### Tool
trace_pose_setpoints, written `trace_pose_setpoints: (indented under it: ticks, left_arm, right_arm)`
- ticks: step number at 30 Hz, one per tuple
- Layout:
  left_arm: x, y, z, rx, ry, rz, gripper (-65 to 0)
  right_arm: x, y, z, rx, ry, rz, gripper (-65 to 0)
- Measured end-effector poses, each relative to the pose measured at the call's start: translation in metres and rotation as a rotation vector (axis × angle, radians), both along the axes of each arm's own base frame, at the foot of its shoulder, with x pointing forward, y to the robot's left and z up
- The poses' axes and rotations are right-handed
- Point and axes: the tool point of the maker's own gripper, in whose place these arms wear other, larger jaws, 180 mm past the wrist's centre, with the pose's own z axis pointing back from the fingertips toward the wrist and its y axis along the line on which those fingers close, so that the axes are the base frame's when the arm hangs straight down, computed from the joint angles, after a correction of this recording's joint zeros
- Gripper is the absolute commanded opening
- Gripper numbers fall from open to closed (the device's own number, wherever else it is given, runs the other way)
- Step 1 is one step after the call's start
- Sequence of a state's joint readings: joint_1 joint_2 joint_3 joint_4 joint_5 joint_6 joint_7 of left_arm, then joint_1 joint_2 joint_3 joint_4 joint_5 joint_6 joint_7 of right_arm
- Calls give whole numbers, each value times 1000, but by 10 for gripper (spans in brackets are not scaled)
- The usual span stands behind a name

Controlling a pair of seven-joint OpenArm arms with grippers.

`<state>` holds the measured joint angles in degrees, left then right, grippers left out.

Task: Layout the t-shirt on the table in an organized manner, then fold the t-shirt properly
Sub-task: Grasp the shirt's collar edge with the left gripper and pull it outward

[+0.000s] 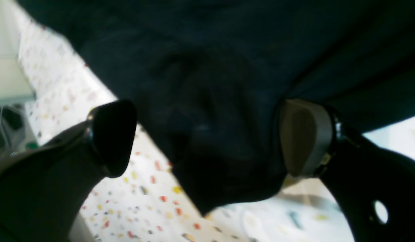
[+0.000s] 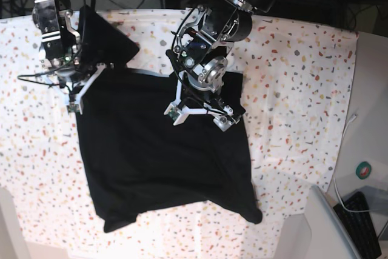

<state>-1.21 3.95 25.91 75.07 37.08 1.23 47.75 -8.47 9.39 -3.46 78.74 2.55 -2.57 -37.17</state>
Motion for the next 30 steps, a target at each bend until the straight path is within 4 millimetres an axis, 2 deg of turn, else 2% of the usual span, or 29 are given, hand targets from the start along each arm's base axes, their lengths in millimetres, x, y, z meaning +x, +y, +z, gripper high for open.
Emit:
trace_pose_setpoints:
  ticks: [4, 6, 7, 12, 15, 16, 24, 26, 28, 30]
  left_arm:
    - [3, -1, 1, 0, -1, -1, -8]
    - [3, -1, 0, 2, -1, -1, -63]
    - [2, -1, 0, 2, 1, -1, -114]
    - [1, -2, -1, 7, 7, -1, -495]
    - [1, -2, -1, 9, 7, -3, -627]
    - [1, -3, -1, 8, 7, -4, -650]
    - [2, 0, 0, 8, 4, 4, -650]
    - [4, 8, 5, -20, -5, 46, -650]
    - [7, 35, 17, -51, -40, 151, -650]
    - [8, 74, 36, -62, -97, 276, -650]
  right_arm:
    - [0, 0, 0, 0, -1, 0, -650]
    - [0, 0, 0, 0, -1, 0, -650]
    - [0, 0, 0, 0, 0, 0, -650]
    - [0, 0, 0, 0, 0, 0, -650]
    - [0, 0, 0, 0, 0, 0, -650]
    - [0, 0, 0, 0, 0, 0, -650]
    - [0, 0, 0, 0, 0, 0, -650]
    - [0, 0, 0, 0, 0, -1, -650]
    - [0, 0, 0, 1, -1, -1, -650]
    - [0, 0, 0, 4, -1, -4, -650]
